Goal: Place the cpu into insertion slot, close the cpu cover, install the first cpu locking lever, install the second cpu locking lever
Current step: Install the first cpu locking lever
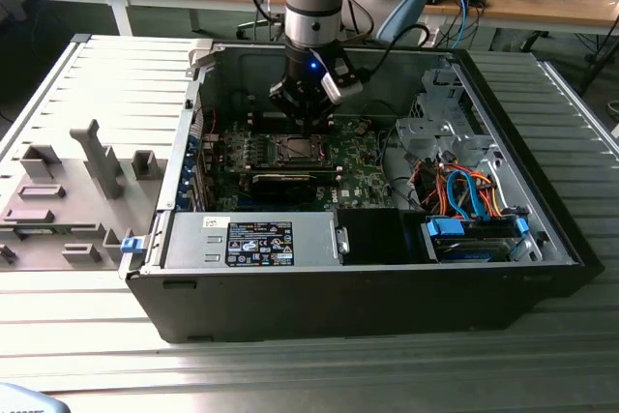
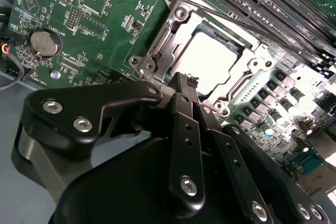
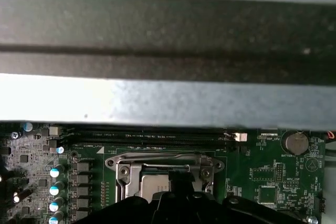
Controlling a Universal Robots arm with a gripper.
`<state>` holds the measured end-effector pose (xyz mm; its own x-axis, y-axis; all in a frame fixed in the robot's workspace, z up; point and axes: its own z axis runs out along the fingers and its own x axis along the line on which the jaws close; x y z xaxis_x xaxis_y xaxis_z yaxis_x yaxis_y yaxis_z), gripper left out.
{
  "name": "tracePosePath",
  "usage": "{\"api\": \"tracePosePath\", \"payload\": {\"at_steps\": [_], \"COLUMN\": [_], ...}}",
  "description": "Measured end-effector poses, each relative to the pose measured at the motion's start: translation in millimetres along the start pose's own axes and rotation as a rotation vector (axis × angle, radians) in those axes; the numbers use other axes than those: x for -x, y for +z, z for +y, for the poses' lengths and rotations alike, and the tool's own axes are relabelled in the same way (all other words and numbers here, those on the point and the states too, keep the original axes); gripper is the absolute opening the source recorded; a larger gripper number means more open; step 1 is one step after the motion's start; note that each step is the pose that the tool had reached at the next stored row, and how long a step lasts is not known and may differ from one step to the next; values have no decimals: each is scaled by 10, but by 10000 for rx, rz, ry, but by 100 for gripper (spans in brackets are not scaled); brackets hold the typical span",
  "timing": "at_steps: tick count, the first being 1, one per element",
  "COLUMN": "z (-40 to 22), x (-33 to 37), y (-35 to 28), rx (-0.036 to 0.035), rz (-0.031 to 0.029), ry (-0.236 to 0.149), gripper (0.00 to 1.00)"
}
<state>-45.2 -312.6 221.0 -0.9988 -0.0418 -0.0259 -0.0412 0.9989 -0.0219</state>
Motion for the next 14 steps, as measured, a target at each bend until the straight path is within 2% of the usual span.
{"api": "tracePosePath", "payload": {"at_steps": [7, 14], "z": [-1, -2], "x": [2, 3], "y": [-49, -96], "rx": [-18, -152], "rz": [0, 6], "ry": [0, -4], "gripper": [11, 11]}}
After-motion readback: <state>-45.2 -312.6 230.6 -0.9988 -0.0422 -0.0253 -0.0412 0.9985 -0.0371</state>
